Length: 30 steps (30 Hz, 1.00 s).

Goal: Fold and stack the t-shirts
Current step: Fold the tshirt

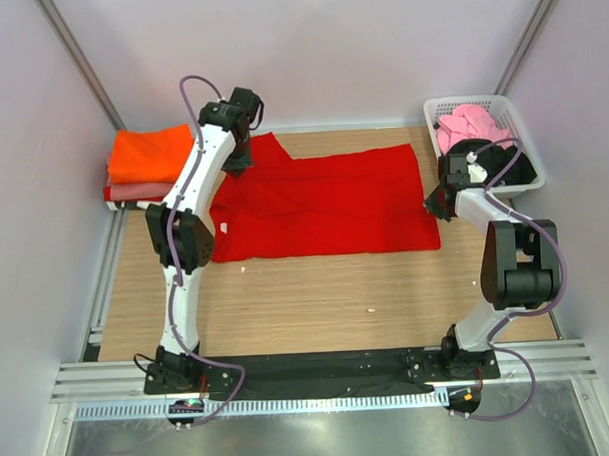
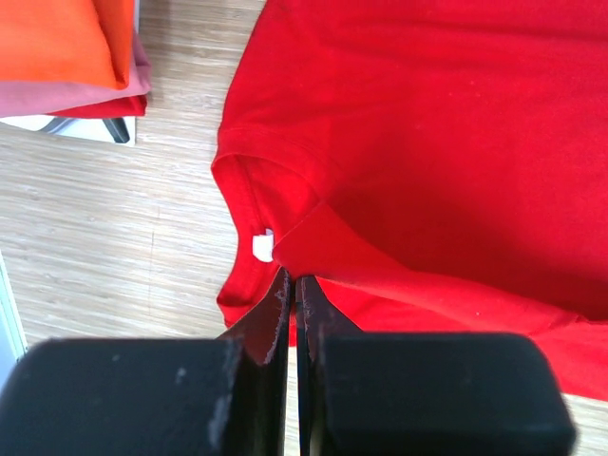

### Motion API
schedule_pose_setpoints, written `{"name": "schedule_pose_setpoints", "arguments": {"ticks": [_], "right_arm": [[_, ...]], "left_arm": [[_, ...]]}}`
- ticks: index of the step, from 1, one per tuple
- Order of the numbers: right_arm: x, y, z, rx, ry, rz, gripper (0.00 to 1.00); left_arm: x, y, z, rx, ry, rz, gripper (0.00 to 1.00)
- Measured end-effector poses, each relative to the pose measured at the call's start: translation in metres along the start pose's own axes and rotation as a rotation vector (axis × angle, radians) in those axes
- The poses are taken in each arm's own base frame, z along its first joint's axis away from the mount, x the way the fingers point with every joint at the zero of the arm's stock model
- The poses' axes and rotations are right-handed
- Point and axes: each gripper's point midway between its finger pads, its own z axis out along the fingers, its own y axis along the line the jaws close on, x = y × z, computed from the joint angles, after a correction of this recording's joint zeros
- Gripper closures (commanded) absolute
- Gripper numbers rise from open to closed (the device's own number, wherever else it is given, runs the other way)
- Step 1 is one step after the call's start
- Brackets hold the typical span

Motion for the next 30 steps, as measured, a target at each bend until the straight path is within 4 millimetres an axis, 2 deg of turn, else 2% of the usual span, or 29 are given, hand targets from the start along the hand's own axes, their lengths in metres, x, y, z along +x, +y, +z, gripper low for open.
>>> {"name": "schedule_pose_setpoints", "arguments": {"ticks": [10, 17, 22, 24, 26, 28, 29, 30], "right_arm": [[-0.006, 0.003, 0.001, -0.011, -0.020, 0.008, 0.99], [-0.011, 0.009, 0.004, -0.036, -0.039, 0.016, 0.99], [-0.003, 0.007, 0.017, -0.022, -0.015, 0.010, 0.99], [0.002, 0.005, 0.024, -0.012, 0.003, 0.005, 0.99], [0.006, 0.005, 0.030, -0.006, 0.021, 0.001, 0.88], [0.006, 0.008, 0.032, -0.008, 0.025, 0.001, 0.68], [0.005, 0.010, 0.032, -0.015, 0.026, -0.005, 0.59], [0.004, 0.013, 0.031, -0.023, 0.026, -0.006, 0.42]], "left_arm": [[-0.005, 0.006, -0.012, 0.003, -0.025, -0.014, 1.00], [-0.005, 0.009, -0.012, -0.001, -0.025, -0.020, 1.00], [-0.004, 0.014, -0.001, -0.012, -0.005, -0.032, 0.95], [-0.004, 0.015, 0.010, -0.021, 0.012, -0.038, 0.89], [-0.002, 0.014, 0.028, -0.028, 0.037, -0.045, 0.88], [0.001, 0.012, 0.047, -0.030, 0.067, -0.057, 0.87], [0.002, 0.011, 0.057, -0.029, 0.082, -0.064, 0.82], [0.003, 0.010, 0.064, -0.028, 0.090, -0.068, 0.78]]}}
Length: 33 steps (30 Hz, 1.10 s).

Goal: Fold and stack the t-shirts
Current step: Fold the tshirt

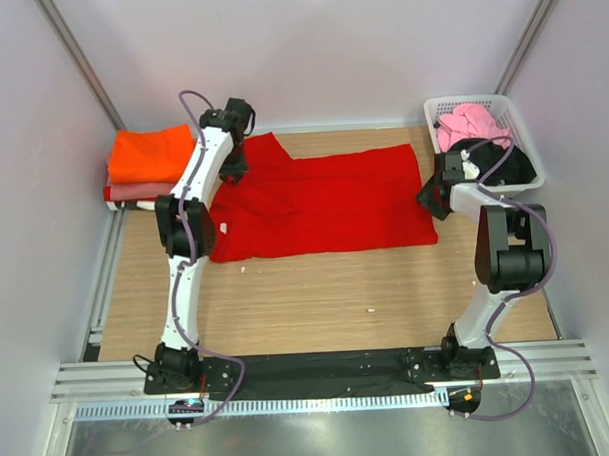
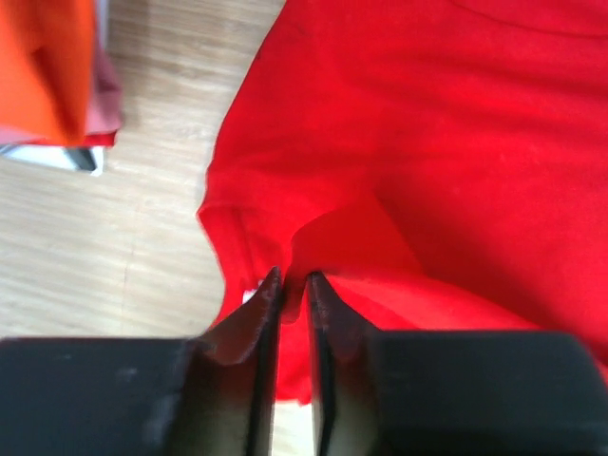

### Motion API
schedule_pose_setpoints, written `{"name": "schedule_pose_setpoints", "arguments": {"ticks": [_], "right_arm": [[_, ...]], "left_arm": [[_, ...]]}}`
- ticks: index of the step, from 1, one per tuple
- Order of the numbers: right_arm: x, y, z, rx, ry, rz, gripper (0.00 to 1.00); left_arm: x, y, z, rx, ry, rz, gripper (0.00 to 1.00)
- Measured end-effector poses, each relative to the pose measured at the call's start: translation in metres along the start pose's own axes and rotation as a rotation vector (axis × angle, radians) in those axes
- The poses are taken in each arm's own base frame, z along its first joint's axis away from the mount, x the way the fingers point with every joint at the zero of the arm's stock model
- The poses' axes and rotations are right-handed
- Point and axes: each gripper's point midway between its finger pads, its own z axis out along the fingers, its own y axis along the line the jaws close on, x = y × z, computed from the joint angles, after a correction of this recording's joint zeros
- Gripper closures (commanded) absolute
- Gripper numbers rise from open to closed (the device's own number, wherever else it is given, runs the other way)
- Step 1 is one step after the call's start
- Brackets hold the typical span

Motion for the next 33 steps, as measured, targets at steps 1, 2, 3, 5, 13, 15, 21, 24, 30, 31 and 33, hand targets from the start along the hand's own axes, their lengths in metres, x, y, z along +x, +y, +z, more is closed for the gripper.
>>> {"name": "schedule_pose_setpoints", "arguments": {"ticks": [1, 2, 3, 5, 13, 15, 21, 24, 30, 31, 33], "right_arm": [[-0.002, 0.002, -0.001, -0.008, -0.001, 0.001, 0.34], [-0.004, 0.004, -0.001, -0.014, -0.004, -0.003, 0.27], [-0.006, 0.006, -0.002, -0.019, -0.006, -0.006, 0.20], [-0.008, 0.006, -0.003, -0.021, -0.011, -0.014, 0.15], [-0.040, 0.012, -0.070, -0.065, -0.132, -0.024, 0.09], [-0.049, 0.020, -0.098, -0.100, -0.197, -0.037, 0.12], [-0.010, 0.102, -0.185, -0.359, -0.282, -0.257, 0.20], [0.034, 0.159, -0.203, -0.501, -0.212, -0.405, 0.24], [0.119, 0.249, -0.198, -0.671, -0.055, -0.662, 0.26], [0.133, 0.262, -0.196, -0.693, -0.035, -0.701, 0.26], [0.161, 0.283, -0.191, -0.718, 0.005, -0.776, 0.26]], "left_arm": [[0.000, -0.001, 0.008, 0.003, 0.010, -0.007, 0.70], [0.001, 0.000, 0.014, 0.005, 0.020, -0.013, 0.59], [0.001, 0.000, 0.019, 0.009, 0.027, -0.021, 0.52], [-0.002, 0.002, 0.022, 0.023, 0.028, -0.050, 0.35], [0.007, 0.022, -0.010, 0.056, -0.004, -0.159, 0.01], [0.028, 0.030, -0.030, 0.078, -0.015, -0.183, 0.01], [0.097, 0.041, -0.079, 0.211, -0.084, -0.281, 0.10], [0.125, 0.033, -0.066, 0.277, -0.080, -0.331, 0.14], [0.190, 0.024, -0.006, 0.249, 0.084, -0.358, 0.11], [0.198, 0.024, 0.001, 0.243, 0.099, -0.360, 0.09], [0.208, 0.024, 0.010, 0.232, 0.118, -0.371, 0.06]]}}
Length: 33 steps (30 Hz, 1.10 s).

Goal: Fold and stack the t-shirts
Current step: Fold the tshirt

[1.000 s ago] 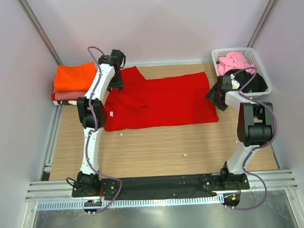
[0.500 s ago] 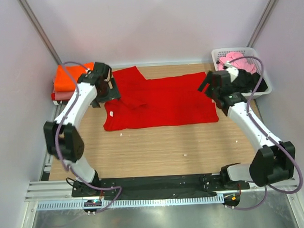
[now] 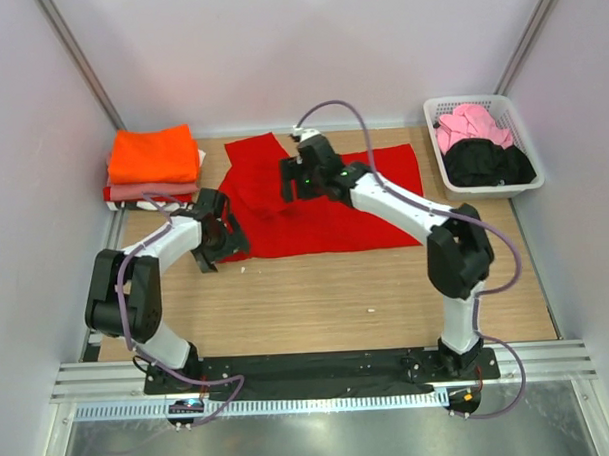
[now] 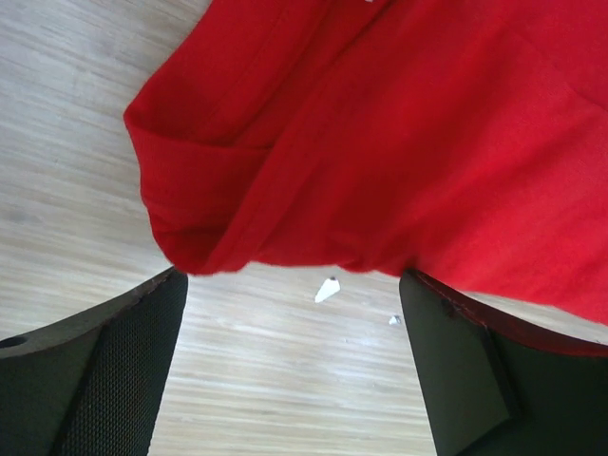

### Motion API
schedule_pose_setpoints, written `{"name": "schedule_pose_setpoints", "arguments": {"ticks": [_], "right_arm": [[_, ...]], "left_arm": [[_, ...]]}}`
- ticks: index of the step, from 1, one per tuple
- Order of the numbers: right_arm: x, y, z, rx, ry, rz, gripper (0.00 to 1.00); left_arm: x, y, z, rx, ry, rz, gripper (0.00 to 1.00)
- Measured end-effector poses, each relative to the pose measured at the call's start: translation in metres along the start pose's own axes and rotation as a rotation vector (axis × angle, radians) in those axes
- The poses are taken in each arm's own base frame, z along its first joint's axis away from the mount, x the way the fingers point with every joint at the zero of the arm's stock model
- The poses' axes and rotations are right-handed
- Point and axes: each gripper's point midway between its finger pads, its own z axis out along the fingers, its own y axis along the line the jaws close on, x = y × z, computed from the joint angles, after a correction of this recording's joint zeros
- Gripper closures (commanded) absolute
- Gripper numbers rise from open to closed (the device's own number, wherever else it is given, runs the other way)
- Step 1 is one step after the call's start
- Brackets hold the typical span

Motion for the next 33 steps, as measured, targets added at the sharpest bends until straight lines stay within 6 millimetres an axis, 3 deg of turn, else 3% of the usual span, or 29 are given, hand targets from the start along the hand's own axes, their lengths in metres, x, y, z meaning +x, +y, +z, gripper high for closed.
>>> {"name": "schedule_pose_setpoints", "arguments": {"ticks": [3, 5, 6, 8, 9, 10, 15, 20, 24, 33], "right_arm": [[0.015, 0.029, 0.026, -0.042, 0.058, -0.065, 0.26], [0.025, 0.045, 0.039, -0.063, 0.088, -0.100, 0.26], [0.030, 0.052, 0.044, -0.069, 0.102, -0.113, 0.26], [0.040, 0.063, 0.052, -0.082, 0.124, -0.135, 0.26], [0.044, 0.064, 0.053, -0.081, 0.136, -0.143, 0.26], [0.048, 0.067, 0.056, -0.082, 0.147, -0.155, 0.26], [0.055, 0.063, 0.068, -0.035, 0.171, -0.199, 0.27], [0.056, 0.062, 0.085, 0.014, 0.165, -0.244, 0.27], [0.064, 0.074, 0.099, 0.024, 0.165, -0.276, 0.28], [0.102, 0.101, 0.122, 0.021, 0.208, -0.353, 0.30]], "left_arm": [[0.002, 0.003, 0.011, -0.013, 0.001, -0.012, 0.11], [-0.002, 0.002, 0.015, -0.023, -0.011, -0.017, 0.21], [-0.005, 0.002, 0.017, -0.024, -0.021, -0.019, 0.37], [-0.012, -0.001, 0.021, -0.027, -0.042, -0.026, 0.59], [-0.016, -0.003, 0.023, -0.024, -0.053, -0.030, 0.86], [-0.019, -0.005, 0.025, -0.022, -0.058, -0.042, 0.97], [-0.024, -0.012, 0.028, 0.017, -0.082, -0.043, 1.00], [-0.004, 0.004, 0.019, 0.025, -0.087, -0.048, 0.98], [0.010, 0.018, 0.011, 0.002, -0.067, -0.043, 0.96], [0.013, 0.021, 0.011, -0.009, -0.060, -0.034, 0.98]]}}
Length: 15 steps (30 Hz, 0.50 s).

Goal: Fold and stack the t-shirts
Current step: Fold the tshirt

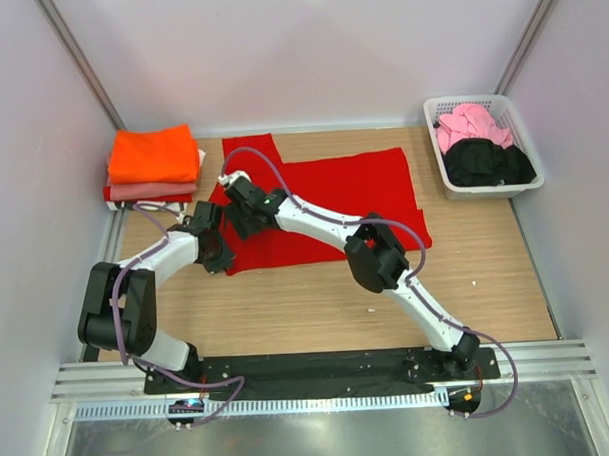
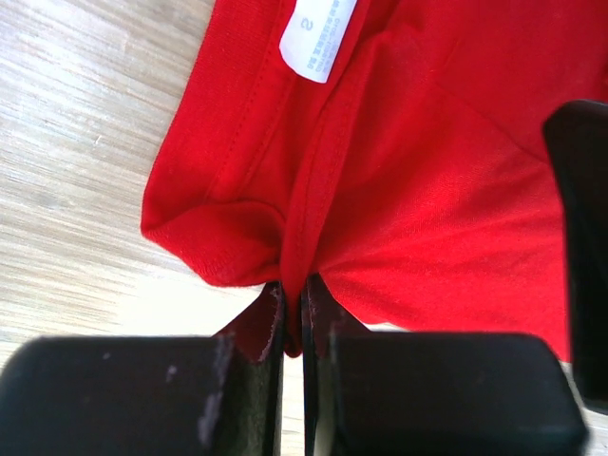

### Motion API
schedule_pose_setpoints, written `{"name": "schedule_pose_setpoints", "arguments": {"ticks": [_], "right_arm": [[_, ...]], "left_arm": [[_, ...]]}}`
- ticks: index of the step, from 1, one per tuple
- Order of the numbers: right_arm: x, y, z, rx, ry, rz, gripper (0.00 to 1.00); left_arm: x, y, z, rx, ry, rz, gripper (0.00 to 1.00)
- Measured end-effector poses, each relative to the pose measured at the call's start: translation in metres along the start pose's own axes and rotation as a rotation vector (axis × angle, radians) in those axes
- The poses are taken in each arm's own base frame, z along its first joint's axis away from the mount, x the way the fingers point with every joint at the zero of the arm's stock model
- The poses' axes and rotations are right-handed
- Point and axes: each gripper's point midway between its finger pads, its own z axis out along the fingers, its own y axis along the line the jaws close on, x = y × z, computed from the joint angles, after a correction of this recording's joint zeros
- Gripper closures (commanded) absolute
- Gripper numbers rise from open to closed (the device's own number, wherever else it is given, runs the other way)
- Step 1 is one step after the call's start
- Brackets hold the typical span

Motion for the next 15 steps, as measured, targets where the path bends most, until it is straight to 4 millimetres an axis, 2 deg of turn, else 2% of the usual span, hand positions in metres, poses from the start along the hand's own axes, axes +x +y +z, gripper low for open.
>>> {"name": "schedule_pose_setpoints", "arguments": {"ticks": [6, 15], "right_arm": [[0.000, -0.004, 0.008, 0.088, -0.013, -0.033, 0.31], [-0.011, -0.053, 0.018, 0.339, -0.054, -0.121, 0.30]], "left_arm": [[0.002, 0.002, 0.000, 0.003, -0.003, 0.008, 0.99], [0.010, 0.012, -0.004, 0.001, -0.011, 0.020, 0.99]]}}
